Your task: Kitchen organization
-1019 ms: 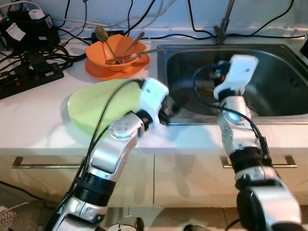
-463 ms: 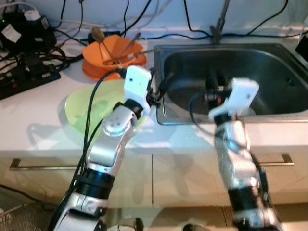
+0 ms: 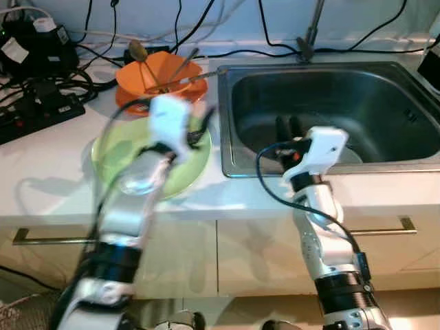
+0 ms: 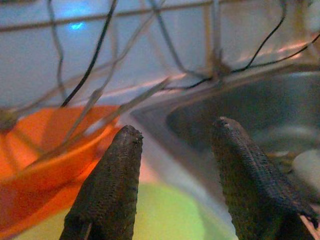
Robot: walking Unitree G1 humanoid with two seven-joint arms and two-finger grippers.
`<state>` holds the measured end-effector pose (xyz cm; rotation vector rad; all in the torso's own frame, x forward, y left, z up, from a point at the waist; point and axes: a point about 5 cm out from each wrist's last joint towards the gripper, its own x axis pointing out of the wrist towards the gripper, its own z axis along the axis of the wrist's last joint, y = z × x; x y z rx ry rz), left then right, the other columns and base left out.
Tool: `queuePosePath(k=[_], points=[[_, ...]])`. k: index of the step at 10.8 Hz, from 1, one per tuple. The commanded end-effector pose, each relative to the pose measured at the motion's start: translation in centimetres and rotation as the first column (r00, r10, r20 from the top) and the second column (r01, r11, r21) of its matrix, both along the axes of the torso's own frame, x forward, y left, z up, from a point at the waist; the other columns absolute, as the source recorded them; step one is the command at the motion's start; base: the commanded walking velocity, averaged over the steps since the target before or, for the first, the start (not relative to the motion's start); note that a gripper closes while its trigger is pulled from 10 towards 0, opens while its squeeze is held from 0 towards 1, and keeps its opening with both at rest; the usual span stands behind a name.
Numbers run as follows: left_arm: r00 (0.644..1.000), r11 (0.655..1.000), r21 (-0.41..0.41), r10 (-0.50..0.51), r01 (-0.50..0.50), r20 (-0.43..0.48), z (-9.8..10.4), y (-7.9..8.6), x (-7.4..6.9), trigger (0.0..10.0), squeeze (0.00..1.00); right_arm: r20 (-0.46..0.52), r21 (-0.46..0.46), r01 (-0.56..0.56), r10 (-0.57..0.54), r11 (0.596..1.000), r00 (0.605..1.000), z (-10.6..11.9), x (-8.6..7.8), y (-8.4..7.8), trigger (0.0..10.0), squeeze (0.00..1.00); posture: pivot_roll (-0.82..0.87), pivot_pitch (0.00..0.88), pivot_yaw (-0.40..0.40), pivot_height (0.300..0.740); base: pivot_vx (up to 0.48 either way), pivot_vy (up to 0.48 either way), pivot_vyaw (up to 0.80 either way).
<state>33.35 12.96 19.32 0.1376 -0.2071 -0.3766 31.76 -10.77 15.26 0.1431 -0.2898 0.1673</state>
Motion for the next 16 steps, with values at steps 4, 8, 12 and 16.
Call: queuePosePath(k=[4,8,12,16], points=[[0.99,0.988,0.061,0.14,-0.139,-0.012,0.2,4.6,0.1,10.0,0.39,-0.046,0.022,0.017,-0.016,1.0,0.999,-0.8,0.6,0.4,10.0,0.0,0.08,0.029,0.074,0.74,0.0,0.0,0.0],[0.928,0.932,0.151,0.349,-0.33,-0.132,2.9,13.6,-1.3,10.0,0.0,-0.055,0.031,0.019,-0.017,0.999,0.998,-1.1,0.9,0.9,10.0,0.0,0.13,0.067,0.088,0.74,0.0,0.0,0.0],[0.851,0.932,0.201,0.359,-0.303,-0.382,1.2,16.3,-4.5,10.0,0.0,-0.082,0.041,0.029,-0.025,0.999,0.996,-1.6,1.2,0.9,10.0,0.0,0.16,0.09,0.09,0.74,0.0,0.0,0.0],[0.769,0.943,0.194,0.332,-0.269,-0.547,-1.8,15.7,-6.7,10.0,0.0,-0.096,0.042,0.038,-0.034,0.998,0.995,-1.8,1.2,0.7,10.0,0.0,0.15,0.106,0.09,0.74,0.0,0.0,0.0]])
